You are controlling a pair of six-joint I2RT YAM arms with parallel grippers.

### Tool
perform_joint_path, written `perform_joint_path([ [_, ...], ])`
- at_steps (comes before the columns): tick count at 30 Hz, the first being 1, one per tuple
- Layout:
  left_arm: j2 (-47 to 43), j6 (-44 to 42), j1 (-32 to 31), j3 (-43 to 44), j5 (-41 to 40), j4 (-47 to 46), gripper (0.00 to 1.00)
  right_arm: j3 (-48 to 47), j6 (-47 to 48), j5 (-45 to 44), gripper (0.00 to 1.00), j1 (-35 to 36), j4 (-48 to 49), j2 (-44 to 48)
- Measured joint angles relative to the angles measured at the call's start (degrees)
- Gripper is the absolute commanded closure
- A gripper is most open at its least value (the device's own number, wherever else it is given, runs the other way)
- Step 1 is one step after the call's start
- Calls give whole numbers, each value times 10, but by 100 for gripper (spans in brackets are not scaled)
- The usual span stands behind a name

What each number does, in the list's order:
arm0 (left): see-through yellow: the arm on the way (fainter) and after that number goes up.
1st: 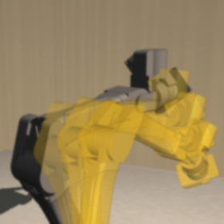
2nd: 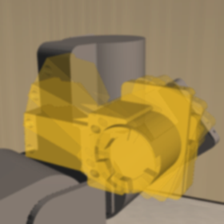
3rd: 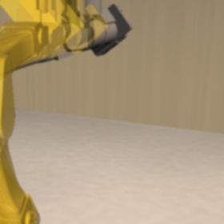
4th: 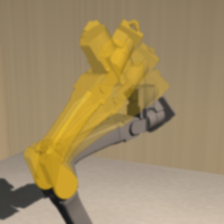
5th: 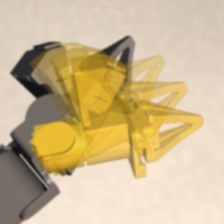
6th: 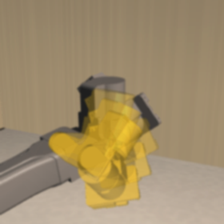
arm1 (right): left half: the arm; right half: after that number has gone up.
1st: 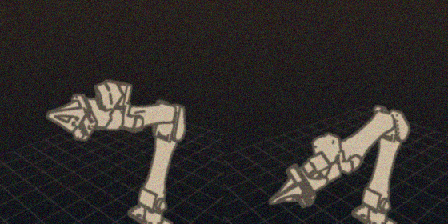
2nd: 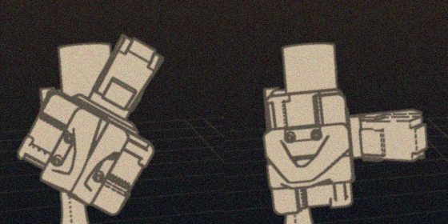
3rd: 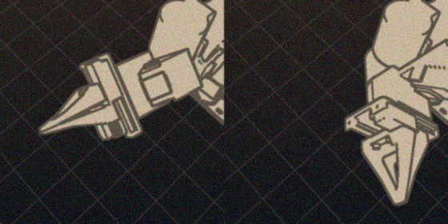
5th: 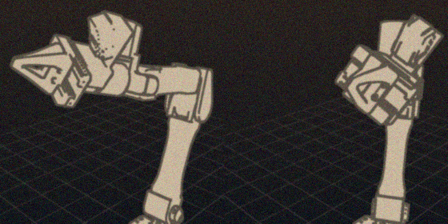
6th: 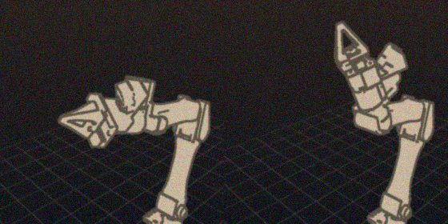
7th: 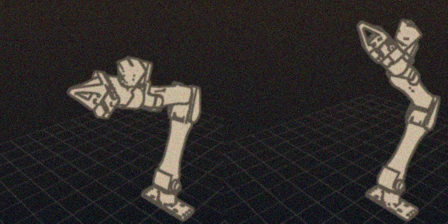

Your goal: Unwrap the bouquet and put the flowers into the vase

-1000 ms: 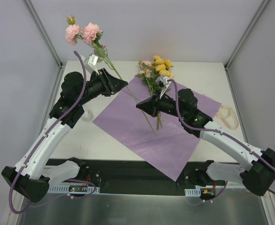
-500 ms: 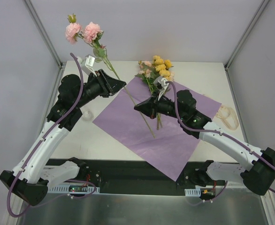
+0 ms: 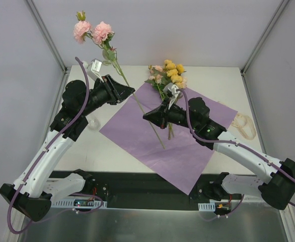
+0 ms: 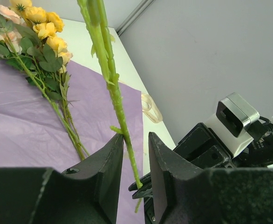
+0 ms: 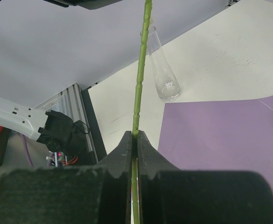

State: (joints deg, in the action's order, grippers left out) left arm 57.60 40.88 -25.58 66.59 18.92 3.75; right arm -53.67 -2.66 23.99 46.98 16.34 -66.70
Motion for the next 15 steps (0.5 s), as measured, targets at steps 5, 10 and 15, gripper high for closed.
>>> perform_joint_path([
  [5, 0, 0, 0, 0, 0, 0, 73, 0, 3, -7, 99, 5, 0, 0],
  [10, -4, 0, 0, -7, -1, 0, 74, 0, 5, -17, 99, 12, -3, 4],
  [15, -6, 4, 0, -9, -2, 0, 78, 0, 16, -29, 99, 18, -3, 8],
])
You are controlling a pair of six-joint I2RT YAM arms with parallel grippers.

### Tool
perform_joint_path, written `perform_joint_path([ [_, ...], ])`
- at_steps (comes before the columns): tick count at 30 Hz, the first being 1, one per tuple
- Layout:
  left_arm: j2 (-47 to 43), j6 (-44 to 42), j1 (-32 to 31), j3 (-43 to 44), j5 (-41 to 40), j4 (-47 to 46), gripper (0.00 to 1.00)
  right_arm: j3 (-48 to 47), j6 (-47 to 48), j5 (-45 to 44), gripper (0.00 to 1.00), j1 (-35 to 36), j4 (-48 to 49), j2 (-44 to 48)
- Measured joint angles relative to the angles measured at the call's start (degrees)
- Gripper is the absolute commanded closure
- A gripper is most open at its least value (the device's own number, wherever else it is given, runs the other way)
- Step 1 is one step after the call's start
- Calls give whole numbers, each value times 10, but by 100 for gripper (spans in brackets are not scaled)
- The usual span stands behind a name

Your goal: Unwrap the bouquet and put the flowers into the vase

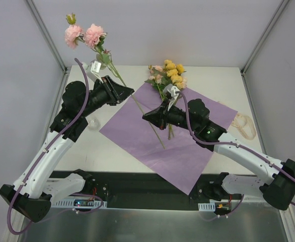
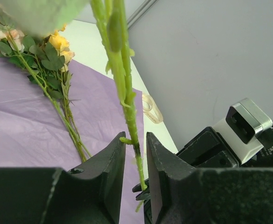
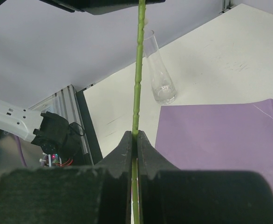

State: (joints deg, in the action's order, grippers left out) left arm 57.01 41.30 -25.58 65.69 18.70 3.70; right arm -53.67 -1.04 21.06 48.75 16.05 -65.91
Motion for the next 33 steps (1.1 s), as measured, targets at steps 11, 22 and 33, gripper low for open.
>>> perform_joint_path([
  [11, -2, -2, -3, 0, -15, 1, 100, -12, 16, -16, 44, 11, -17, -20],
  [22, -10, -201, -3, 170, -214, 138, 100, -43, 23, -65, 27, 12, -102, -46],
  [33, 26, -363, 8, 349, -481, 164, 100, -49, 26, -68, 28, 12, -109, -60],
])
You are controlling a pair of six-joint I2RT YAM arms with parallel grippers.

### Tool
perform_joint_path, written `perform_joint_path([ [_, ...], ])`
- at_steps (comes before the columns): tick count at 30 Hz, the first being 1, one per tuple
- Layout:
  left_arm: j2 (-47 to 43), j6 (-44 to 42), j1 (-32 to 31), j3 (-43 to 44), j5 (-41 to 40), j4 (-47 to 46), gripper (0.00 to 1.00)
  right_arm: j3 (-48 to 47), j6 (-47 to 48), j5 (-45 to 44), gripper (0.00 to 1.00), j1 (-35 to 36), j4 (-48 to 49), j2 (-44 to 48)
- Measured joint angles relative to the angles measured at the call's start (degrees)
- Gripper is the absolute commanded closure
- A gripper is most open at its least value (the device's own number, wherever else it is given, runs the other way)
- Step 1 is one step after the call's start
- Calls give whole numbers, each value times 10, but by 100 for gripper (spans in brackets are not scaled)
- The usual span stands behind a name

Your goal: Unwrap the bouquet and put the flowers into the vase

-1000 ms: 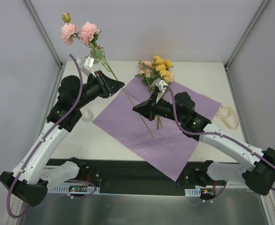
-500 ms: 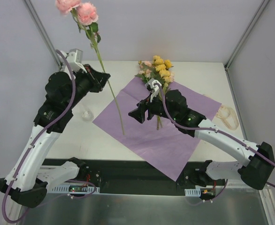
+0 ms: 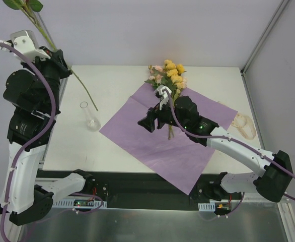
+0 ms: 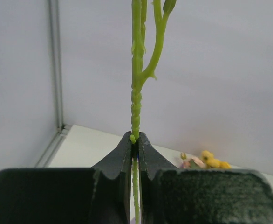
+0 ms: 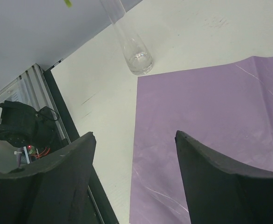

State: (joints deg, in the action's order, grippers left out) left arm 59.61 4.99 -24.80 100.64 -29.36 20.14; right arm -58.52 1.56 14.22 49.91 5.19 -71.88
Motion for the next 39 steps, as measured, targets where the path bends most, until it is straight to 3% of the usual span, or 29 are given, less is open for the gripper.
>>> perform_joint_path([
  [8, 0, -46, 55, -60, -56, -68, 100, 0, 0, 1, 29, 0, 0, -9],
  [21, 8, -103, 88, -125, -68, -191, 100, 0, 6, 1, 30, -1, -1, -9],
  [39, 11, -118, 107, -206, -70, -258, 100, 0, 9, 1, 30, -2, -1, -9],
])
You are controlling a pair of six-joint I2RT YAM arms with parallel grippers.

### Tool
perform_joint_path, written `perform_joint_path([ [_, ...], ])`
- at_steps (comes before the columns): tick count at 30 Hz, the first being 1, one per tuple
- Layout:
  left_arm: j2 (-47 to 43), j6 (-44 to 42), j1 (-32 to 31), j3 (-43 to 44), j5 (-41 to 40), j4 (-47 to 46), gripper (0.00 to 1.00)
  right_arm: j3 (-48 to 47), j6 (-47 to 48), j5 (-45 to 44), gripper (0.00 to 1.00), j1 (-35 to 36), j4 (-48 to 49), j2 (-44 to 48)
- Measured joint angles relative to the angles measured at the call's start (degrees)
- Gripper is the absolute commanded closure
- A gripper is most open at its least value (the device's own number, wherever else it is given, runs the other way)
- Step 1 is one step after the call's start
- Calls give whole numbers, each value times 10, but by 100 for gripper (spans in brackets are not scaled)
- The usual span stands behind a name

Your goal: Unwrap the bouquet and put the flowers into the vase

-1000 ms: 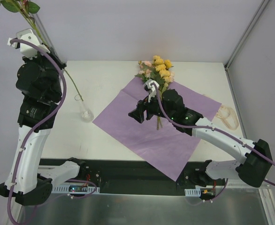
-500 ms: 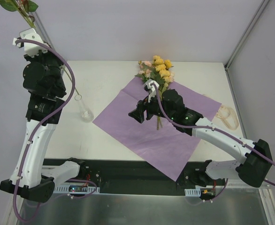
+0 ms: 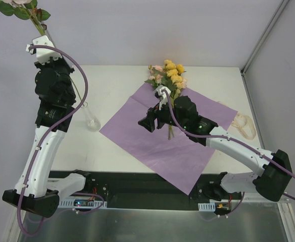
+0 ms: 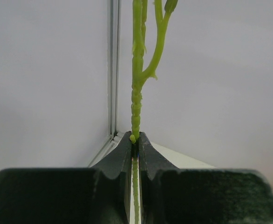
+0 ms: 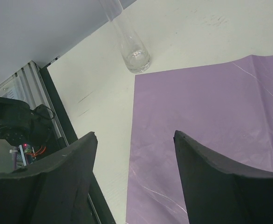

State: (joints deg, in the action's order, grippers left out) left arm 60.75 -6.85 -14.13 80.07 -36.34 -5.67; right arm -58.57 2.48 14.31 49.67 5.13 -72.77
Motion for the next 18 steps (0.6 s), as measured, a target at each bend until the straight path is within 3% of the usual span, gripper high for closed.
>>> perform_joint_path([
  [18, -2, 44, 4, -133, -31, -43, 100, 0, 1, 0, 30, -2, 0, -4],
])
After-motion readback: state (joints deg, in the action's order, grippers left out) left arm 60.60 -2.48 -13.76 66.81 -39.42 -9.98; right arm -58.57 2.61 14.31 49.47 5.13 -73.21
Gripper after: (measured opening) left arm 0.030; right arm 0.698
